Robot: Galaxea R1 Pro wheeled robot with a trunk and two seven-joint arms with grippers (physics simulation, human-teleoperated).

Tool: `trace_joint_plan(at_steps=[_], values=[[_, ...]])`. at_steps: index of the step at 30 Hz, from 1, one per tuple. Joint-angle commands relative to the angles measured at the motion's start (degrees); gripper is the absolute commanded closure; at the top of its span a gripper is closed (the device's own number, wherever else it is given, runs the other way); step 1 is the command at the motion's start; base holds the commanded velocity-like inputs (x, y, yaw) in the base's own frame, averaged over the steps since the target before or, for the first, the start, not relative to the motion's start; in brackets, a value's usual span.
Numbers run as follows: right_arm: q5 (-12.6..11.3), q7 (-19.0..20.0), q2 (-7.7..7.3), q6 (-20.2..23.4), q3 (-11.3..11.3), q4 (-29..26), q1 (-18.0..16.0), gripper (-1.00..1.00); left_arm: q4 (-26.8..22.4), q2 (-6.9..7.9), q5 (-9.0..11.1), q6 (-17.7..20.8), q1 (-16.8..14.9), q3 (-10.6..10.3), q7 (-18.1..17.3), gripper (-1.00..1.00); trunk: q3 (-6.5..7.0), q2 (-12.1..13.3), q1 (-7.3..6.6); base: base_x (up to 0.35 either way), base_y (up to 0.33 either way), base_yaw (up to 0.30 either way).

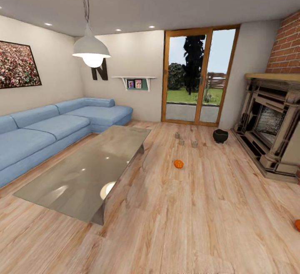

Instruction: Place each of the two pumpkins and all three candles from the living room inside a cabinet in the living room (use any cabinet), then make sure every cabinet is closed, and position the cauldron so it is next to a table in the living room.

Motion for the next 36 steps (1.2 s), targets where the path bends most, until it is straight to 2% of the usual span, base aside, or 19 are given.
trace_joint_plan(at_steps=[1,32,36], values=[[0.04,0.11,0.0,-0.21,-0.04,0.04,-0.02,-1.0,-0.1,-0.02,-0.09,-0.08,0.05,-0.16,-0.02,-1.0,-0.03,-0.02,0.0,0.0,0.0,-0.297],[-0.23,0.11,0.01,-1.5,-0.53,-0.27,-0.02,-1.0,-0.4,-0.16,0.0,-0.13,-0.52,-0.14,-0.62,-1.0,-0.03,-0.02,0.0,0.0,0.0,-0.297],[-0.23,0.11,0.01,-1.59,-0.54,-0.27,-0.02,-1.0,-0.4,-0.02,-0.24,-2.11,-0.49,-0.23,-0.66,-1.0,-0.03,-0.02,0.0,0.0,0.0,-0.297]])
